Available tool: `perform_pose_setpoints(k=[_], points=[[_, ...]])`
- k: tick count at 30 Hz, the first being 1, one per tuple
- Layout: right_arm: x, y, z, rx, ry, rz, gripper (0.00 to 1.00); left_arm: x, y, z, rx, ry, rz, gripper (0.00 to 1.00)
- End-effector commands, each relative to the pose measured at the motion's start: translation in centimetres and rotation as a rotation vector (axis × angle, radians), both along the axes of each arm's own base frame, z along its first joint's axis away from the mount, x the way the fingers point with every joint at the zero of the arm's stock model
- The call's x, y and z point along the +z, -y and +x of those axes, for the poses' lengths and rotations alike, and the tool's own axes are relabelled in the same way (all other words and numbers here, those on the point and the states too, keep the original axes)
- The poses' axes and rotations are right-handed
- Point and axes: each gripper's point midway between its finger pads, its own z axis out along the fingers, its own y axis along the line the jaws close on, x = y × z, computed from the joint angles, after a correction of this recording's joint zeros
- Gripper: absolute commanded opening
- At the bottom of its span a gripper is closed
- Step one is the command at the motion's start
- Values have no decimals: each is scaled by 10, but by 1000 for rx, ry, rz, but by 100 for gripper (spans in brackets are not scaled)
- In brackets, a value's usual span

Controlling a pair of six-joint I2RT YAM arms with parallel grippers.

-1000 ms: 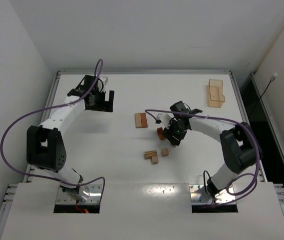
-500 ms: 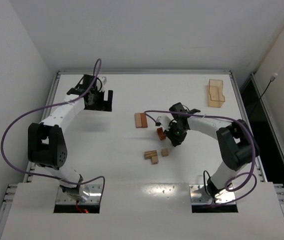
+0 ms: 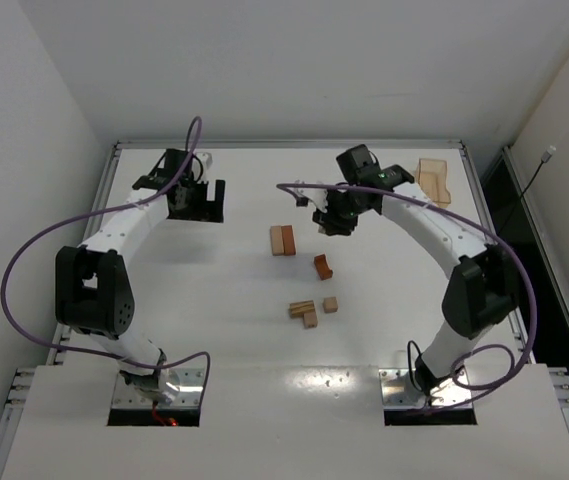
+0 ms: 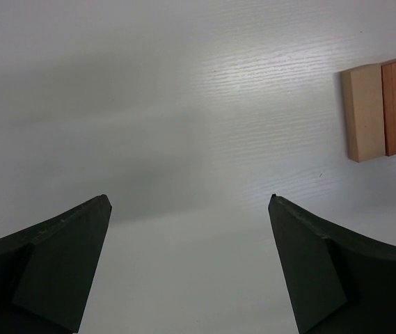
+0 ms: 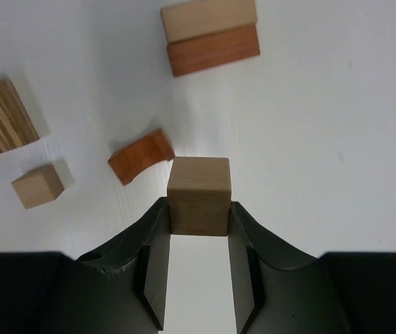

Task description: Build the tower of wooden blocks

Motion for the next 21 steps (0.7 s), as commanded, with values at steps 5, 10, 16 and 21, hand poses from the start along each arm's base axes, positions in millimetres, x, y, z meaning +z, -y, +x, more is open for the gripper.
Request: perform_pose_setpoints(k=[5, 10, 16, 21], points=[[1, -42, -4, 285, -92, 78, 0, 34, -9, 8, -13, 88, 28, 96], [-14, -56, 10, 305, -112, 79, 0, 41, -22, 14, 32, 105, 28, 96], [-24, -70, 36, 276, -83, 53, 0, 29, -43, 16, 97, 65, 16, 96], [-24, -85, 66, -15, -101, 109, 0, 26, -56, 19, 131, 53, -6, 96]])
